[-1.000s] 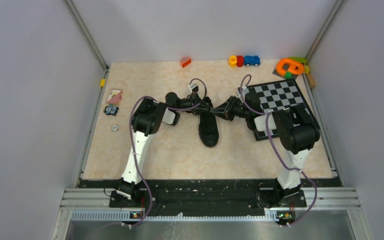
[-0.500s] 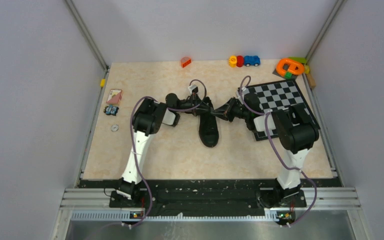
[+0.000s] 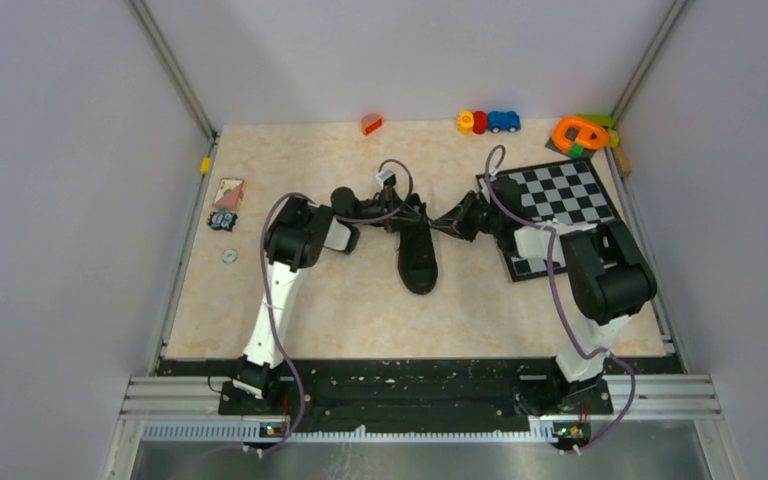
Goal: Tie the shoes
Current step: Tie the shoelace on the shoe.
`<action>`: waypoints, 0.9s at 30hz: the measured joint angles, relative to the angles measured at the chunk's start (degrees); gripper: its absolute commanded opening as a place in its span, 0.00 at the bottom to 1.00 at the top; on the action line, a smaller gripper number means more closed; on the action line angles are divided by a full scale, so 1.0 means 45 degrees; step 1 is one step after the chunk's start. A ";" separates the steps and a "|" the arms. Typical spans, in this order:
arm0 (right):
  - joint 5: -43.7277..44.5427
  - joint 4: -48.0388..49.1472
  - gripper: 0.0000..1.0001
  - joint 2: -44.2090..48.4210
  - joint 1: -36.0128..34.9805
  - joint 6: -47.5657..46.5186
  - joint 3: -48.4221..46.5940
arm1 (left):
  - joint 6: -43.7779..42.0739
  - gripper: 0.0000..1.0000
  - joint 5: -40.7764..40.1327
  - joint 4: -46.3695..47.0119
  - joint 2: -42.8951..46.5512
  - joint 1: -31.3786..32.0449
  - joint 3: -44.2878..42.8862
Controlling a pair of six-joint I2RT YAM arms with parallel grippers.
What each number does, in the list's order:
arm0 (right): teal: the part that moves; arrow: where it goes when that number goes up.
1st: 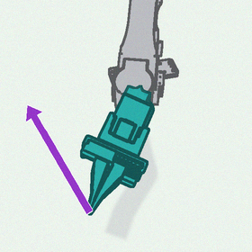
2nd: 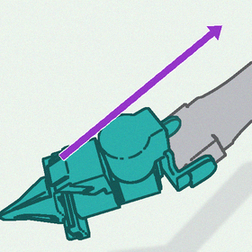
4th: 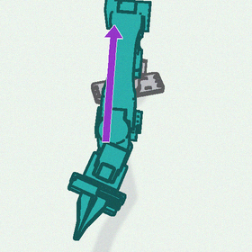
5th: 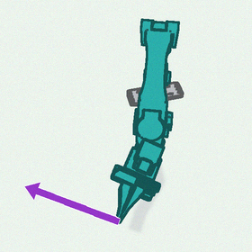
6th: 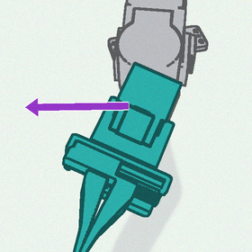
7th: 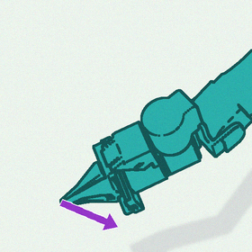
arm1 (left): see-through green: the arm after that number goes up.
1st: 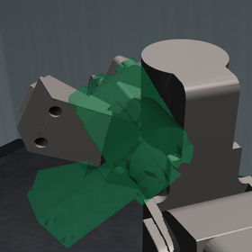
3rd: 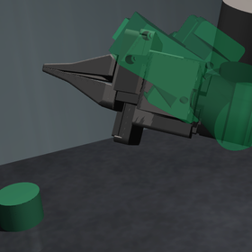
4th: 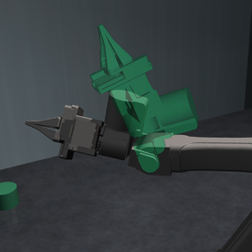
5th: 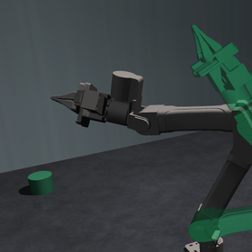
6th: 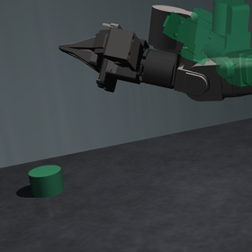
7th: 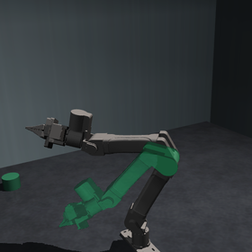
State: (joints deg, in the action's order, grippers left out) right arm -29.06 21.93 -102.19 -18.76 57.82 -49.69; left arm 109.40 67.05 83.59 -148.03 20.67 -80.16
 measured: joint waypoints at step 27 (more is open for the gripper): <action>-0.0053 -0.0923 0.00 0.0005 -0.0476 -0.0568 -0.0398 | -0.4405 0.18 0.0602 -0.4629 0.4114 -0.1141 0.2948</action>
State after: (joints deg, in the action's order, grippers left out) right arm -29.30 17.78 -102.17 -20.91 55.27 -51.48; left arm 89.58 69.76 62.76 -129.51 15.53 -66.89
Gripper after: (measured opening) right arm 0.009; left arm 0.120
